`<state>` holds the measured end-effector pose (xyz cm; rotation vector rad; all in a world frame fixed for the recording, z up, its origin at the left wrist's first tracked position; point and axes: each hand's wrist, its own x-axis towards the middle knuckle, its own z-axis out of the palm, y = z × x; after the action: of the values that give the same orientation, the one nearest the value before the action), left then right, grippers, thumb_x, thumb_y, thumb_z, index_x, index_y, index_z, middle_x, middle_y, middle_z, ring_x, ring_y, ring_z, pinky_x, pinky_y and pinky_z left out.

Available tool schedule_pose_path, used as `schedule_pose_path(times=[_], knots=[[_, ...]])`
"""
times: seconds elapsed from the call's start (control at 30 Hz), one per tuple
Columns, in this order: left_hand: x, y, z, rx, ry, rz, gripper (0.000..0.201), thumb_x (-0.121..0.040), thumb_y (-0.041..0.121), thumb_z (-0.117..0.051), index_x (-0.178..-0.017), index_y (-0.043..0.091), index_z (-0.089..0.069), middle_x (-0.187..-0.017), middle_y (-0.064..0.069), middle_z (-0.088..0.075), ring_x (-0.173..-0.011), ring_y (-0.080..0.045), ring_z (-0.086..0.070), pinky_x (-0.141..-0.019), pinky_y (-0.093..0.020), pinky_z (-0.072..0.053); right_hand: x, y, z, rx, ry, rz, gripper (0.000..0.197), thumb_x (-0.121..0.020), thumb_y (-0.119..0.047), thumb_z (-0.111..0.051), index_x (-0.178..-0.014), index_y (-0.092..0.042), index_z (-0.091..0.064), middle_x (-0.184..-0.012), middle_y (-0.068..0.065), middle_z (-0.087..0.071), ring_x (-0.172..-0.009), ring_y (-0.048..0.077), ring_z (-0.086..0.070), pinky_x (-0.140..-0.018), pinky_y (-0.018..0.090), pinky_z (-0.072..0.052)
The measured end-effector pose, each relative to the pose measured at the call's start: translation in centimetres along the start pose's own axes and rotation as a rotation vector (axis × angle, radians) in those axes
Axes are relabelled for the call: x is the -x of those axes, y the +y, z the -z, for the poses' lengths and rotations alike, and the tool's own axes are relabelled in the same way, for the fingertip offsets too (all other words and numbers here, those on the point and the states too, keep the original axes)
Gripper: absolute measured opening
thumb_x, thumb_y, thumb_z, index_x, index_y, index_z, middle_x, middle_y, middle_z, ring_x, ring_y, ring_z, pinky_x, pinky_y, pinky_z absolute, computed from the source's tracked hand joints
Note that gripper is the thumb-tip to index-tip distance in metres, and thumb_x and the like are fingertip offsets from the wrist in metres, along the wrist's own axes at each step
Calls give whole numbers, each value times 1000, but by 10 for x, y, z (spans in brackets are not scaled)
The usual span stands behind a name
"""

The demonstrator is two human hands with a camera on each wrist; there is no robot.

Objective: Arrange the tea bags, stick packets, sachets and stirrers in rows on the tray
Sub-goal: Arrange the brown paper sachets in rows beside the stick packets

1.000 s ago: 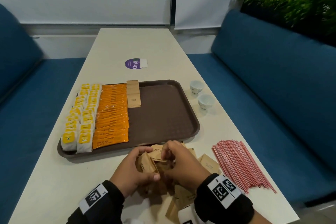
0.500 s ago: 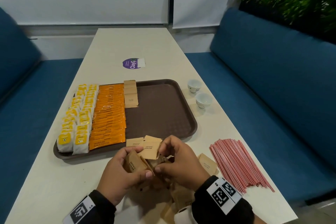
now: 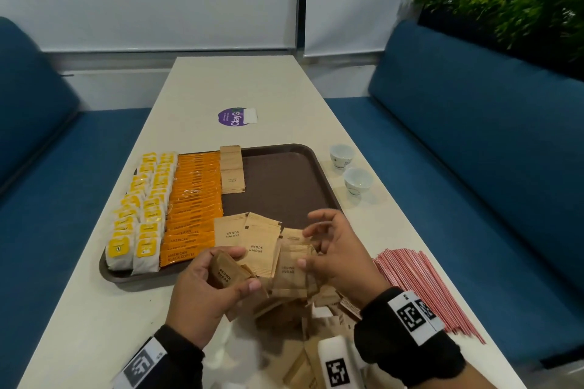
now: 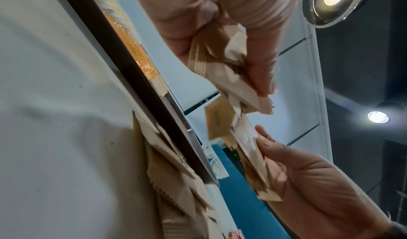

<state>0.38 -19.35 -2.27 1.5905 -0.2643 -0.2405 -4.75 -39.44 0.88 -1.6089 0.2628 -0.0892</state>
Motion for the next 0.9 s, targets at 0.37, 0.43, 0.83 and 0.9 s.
schedule_pose_path(times=[0.37, 0.43, 0.83, 0.9], knots=[[-4, 7, -7, 221, -18, 65, 86, -6, 59, -87, -75, 11, -67, -76, 4, -73, -79, -10, -67, -53, -18, -52, -3, 2, -11, 15, 28, -119, 36, -86, 8, -57, -106, -23, -56, -101, 2, -66, -95, 13, -65, -74, 26, -57], [-5, 8, -12, 199, -21, 75, 86, -12, 66, -83, -76, 10, -68, -76, 4, -73, -75, -7, -68, -53, -18, -52, -1, 2, -22, 58, 19, -84, 31, -87, 2, -60, -99, -27, -57, -105, -5, -66, -102, 10, -63, -82, 29, -57], [-10, 1, -7, 232, -22, 256, 84, -41, 30, -89, -116, 18, -54, -104, -7, -70, -98, -24, -66, -83, -41, -52, 17, -4, -46, 123, 21, 77, 34, -84, 1, -64, -88, -33, -58, -77, -23, -67, -79, -10, -62, -61, 14, -53], [-10, 1, -7, 236, -46, 291, 81, -37, 36, -86, -110, 15, -60, -100, -7, -72, -98, -27, -66, -84, -42, -52, 17, -6, -47, 114, 8, 74, 35, -84, 2, -63, -87, -33, -58, -77, -22, -66, -77, -11, -62, -58, 14, -52]])
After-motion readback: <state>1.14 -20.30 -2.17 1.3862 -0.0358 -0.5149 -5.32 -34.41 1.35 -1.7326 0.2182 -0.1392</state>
